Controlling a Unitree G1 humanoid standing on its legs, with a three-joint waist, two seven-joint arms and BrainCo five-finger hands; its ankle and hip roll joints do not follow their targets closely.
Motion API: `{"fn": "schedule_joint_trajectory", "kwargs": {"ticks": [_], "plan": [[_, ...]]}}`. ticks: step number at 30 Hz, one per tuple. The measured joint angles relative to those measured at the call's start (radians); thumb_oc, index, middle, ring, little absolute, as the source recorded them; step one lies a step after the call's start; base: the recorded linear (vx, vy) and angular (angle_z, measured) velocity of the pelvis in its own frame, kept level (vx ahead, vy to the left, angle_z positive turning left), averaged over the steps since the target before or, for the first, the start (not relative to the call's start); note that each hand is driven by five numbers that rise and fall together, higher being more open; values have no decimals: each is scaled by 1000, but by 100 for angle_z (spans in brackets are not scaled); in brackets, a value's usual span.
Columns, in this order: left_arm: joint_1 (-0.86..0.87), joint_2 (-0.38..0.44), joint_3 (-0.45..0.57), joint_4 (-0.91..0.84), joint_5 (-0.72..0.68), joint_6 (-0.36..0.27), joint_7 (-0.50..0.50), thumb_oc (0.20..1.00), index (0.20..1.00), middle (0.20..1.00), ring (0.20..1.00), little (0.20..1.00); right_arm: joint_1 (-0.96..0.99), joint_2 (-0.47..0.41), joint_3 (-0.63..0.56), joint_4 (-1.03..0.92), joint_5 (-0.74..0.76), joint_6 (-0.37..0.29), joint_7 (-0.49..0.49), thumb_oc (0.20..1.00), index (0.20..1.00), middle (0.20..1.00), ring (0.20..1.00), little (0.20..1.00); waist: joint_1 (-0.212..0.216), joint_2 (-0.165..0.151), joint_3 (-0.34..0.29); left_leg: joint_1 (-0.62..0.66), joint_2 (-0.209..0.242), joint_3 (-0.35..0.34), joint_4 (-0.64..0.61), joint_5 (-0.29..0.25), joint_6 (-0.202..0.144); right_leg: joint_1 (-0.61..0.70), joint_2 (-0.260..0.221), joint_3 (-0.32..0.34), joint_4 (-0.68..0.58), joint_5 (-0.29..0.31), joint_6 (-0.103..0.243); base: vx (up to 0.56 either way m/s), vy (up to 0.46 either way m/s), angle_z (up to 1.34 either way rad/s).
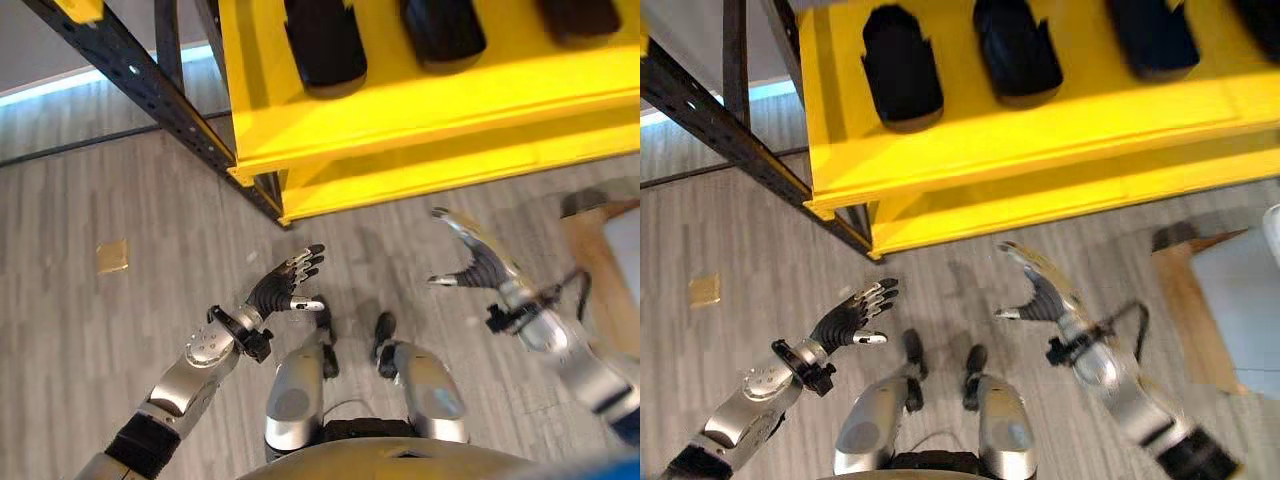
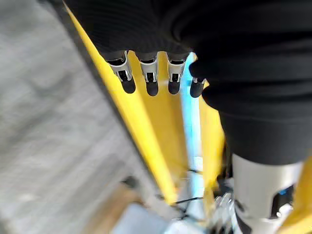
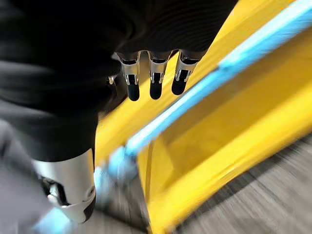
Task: Move parts from the plastic box to the shelf.
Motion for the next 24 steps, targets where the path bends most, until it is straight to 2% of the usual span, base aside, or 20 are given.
{"fn": "schedule_joint_trajectory", "kwargs": {"ticks": [1,2,3,6,8,10,13,19,24], "plan": [[30,-8,-3,0,-7,2,-2,1000,1000,1000,1000,1000,41,13,-14,17,57,-39,7,1000,1000,1000,1000,1000,-11,-11,-44,18,0,8,-17,-1,-1,17,5,6,-20,3,4,183,37,-26],[75,-42,-2,0,-41,12,-8,1000,1000,1000,1000,1000,115,82,-56,35,133,-99,22,1000,1000,1000,1000,1000,-24,-10,-109,66,-3,14,-48,-1,0,75,16,10,-71,24,3,86,54,-16],[98,-63,3,0,-60,13,-12,1000,1000,1000,1000,1000,138,117,-60,45,174,-123,40,1000,1000,1000,1000,1000,-32,-6,-152,75,-6,17,-66,-3,-2,92,19,13,-95,28,7,32,62,-9],[121,-126,6,11,-140,11,-38,1000,1000,1000,1000,1000,131,172,-59,94,286,-159,104,1000,1000,1000,1000,1000,-43,17,-227,91,-14,19,-81,1,2,111,20,13,-132,41,15,-10,43,-1],[116,-167,13,30,-171,10,-45,1000,1000,1000,1000,1000,96,222,-58,175,344,-156,128,1000,1000,1000,1000,1000,-42,27,-240,116,-19,19,-88,-1,3,138,19,13,-149,44,18,-3,40,2],[120,-183,15,52,-199,5,-44,1000,1000,1000,1000,1000,91,223,-59,185,372,-141,146,1000,1000,1000,1000,1000,-39,36,-260,119,-22,19,-99,0,3,140,20,12,-157,47,20,-35,38,1],[139,-185,16,54,-207,-11,-44,1000,1000,1000,1000,1000,92,225,-60,184,388,-134,156,1000,1000,1000,1000,1000,-40,33,-273,119,-22,19,-100,0,3,147,22,12,-171,55,21,-55,36,-1],[132,-199,16,77,-236,-31,-45,1000,1000,1000,1000,1000,64,261,-59,194,419,-65,199,1000,1000,1000,1000,1000,-42,7,-311,120,-24,26,-107,0,4,157,24,17,-201,72,26,-41,31,-2],[137,-200,32,100,-236,-32,-48,1000,1000,1000,1000,1000,66,265,-53,215,425,-42,212,1000,1000,1000,1000,1000,-43,13,-316,118,-28,29,-110,-5,1,155,21,20,-205,75,32,0,0,0]]}}
